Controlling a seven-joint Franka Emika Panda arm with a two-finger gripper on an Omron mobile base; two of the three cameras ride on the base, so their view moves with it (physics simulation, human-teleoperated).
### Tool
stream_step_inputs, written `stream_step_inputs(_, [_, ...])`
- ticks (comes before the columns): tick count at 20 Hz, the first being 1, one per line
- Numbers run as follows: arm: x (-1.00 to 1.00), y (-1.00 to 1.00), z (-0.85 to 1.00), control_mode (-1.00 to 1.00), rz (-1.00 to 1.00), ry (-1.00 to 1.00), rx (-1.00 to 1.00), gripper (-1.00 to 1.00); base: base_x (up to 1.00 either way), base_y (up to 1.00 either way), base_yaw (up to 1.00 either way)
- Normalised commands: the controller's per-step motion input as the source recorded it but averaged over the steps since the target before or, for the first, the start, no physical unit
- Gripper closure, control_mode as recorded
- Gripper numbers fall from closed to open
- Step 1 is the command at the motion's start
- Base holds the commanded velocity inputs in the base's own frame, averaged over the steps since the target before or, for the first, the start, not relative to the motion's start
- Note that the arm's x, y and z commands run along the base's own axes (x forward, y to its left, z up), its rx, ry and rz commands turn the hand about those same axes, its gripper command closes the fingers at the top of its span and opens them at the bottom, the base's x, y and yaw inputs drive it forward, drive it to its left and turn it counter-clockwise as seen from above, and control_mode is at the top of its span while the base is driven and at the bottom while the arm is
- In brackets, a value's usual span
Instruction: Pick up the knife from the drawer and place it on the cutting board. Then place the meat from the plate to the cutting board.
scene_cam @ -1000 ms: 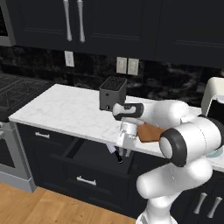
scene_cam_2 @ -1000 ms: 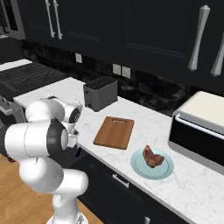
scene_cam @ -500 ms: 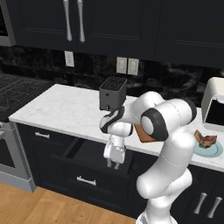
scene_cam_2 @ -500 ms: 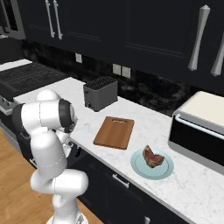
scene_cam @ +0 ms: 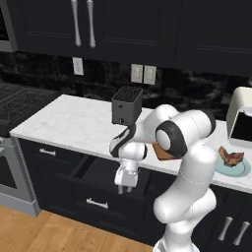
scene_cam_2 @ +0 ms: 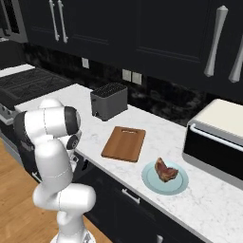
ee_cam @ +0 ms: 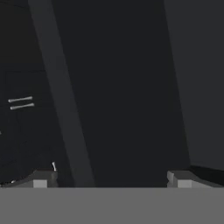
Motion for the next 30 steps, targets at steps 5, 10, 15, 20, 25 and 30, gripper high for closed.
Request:
stream_step_inputs(5, [-0.57, 0.56, -0.30, -1.00, 0.00, -0.06, 0.01, -1.00, 0.00, 0.00, 0.00])
stream_step_inputs(10, [-1.00, 0.99, -0.05, -1.00, 0.00, -0.02, 0.02, -1.00, 0.00, 0.00, 0.00])
stream_step_inputs(15, [-1.00, 0.51, 0.69, -1.00, 0.00, -0.27, -0.01, -1.00, 0.00, 0.00, 0.00])
stream_step_inputs(20, [-0.23, -0.01, 1.00, -1.00, 0.00, -0.42, -0.14, -1.00, 0.00, 0.00, 0.00])
stream_step_inputs(25, [0.80, -0.61, 0.70, -1.00, -0.01, -0.17, -0.10, -1.00, 0.00, 0.00, 0.00])
stream_step_inputs(30, [0.82, -0.49, 0.01, -1.00, -0.10, 0.01, -0.12, -1.00, 0.00, 0.00, 0.00])
